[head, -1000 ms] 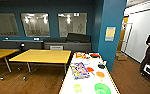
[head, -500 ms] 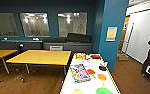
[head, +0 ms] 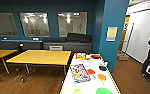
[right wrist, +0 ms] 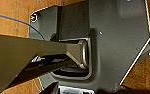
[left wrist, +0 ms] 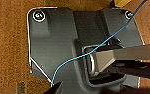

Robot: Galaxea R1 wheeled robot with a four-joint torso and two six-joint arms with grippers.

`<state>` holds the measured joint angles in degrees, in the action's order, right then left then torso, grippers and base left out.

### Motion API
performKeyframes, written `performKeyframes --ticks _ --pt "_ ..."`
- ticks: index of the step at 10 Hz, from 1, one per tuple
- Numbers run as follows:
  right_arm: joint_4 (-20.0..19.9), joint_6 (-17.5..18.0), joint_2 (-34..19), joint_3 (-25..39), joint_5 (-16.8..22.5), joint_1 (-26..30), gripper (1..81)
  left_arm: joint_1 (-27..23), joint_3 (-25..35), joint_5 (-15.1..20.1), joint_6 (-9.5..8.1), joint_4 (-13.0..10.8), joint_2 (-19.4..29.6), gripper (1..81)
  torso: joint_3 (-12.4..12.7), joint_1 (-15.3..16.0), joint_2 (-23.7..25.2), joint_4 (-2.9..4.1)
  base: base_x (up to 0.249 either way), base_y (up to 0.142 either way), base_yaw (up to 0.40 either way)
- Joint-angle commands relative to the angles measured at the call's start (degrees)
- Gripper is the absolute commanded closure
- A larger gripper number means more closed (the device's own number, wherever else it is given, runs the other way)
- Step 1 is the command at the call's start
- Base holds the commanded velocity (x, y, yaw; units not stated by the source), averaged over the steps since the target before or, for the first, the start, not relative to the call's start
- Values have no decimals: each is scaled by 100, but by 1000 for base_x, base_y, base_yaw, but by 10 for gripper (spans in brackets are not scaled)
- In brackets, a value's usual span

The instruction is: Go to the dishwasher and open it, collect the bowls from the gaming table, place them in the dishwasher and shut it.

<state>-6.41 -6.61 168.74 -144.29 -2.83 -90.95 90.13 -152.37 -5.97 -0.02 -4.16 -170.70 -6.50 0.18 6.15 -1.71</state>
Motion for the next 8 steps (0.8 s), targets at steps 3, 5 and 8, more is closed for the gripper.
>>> performKeyframes --ticks 3,5,8 --pt "-88 510 -2039 2637 -647 107 10 -289 364 228 -6 3 220 10 0 0 0 0 0 0 0" --pt "-88 511 -3081 3952 -1057 152 10 -289 462 228 -6 -6 265 10 0 -2 0 0 0 0 0" --pt "-246 511 -4376 5442 -1492 388 10 -281 462 228 -6 3 256 10 0 -2 0 0 0 0 0"
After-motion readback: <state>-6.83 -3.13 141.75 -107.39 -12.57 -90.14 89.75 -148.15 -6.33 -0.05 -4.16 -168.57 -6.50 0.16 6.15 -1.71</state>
